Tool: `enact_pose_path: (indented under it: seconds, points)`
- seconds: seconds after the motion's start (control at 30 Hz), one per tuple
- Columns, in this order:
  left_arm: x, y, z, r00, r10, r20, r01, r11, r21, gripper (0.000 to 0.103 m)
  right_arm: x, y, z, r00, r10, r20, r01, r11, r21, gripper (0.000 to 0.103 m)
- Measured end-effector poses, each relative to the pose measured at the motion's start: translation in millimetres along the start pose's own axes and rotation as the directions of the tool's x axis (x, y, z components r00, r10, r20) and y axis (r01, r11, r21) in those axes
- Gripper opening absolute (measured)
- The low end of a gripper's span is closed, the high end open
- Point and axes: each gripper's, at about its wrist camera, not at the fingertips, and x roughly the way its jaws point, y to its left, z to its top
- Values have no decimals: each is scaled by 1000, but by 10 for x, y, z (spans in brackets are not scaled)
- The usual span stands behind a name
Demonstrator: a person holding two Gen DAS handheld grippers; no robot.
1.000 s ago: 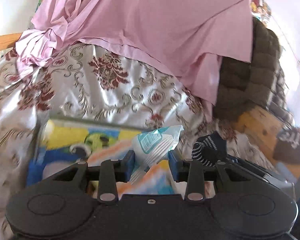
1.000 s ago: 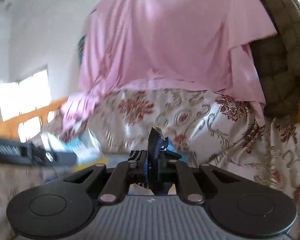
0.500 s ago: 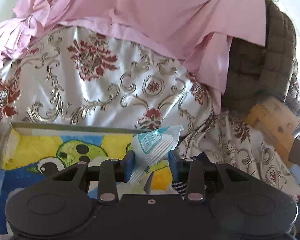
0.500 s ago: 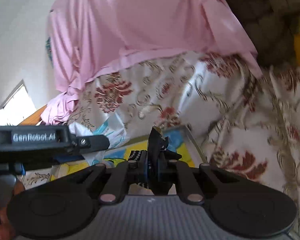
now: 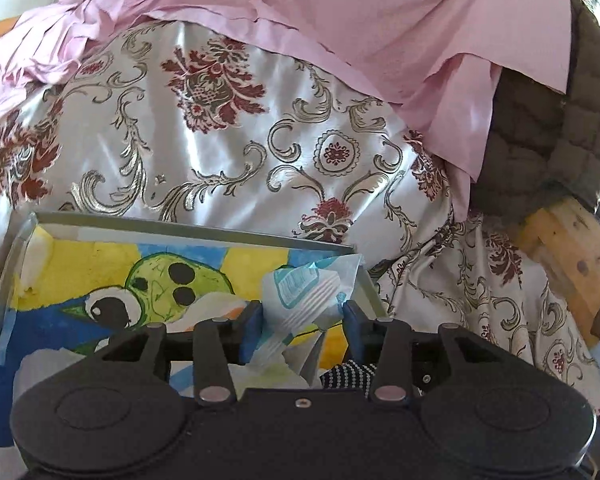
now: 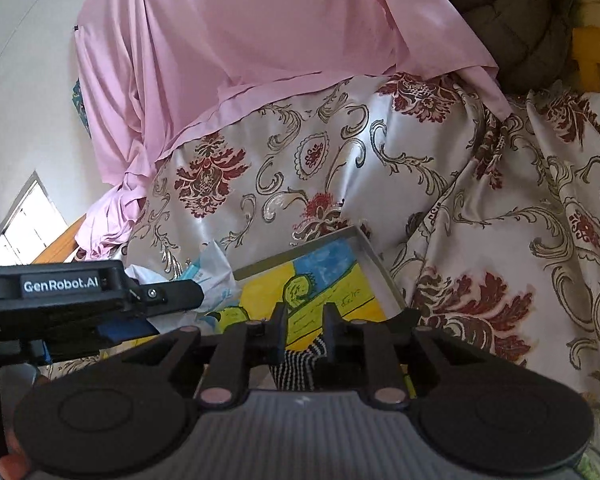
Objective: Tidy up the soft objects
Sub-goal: 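Lower the packet and sock into the tray and open both tools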
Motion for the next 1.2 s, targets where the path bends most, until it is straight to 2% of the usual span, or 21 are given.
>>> enact_pose_path:
  seconds: [0.07,0.17,0.4,0.67,0.9,1.2]
  points:
    - [-15,14,0,1000,5,0,-5,1000,-13,48,-5,-1,2,1000,2,0,-2,1000,-1,34]
    - [-42,26,-6,1000,11,0,-11,1000,-25,51,-22,5,4,1000,0,2,0,1000,-10,40]
    - [-70,9,-13,1000,18,1,-18,1000,-25,55,-61,25,10,1000,0,8,0,1000,-27,47]
    - [-105,-39,-2,1000,28,10,-28,999,-20,61,-89,-6,30,1000,-3,19,3,1000,-23,66]
    - [-177,-63,-9,999,34,26,-34,999,-10,66,-153,-28,79,999,14,31,-13,1000,-5,75]
    - [-343,-74,-17,995,59,81,-58,998,-24,86,-294,-15,150,998,4,65,-3,1000,-21,90]
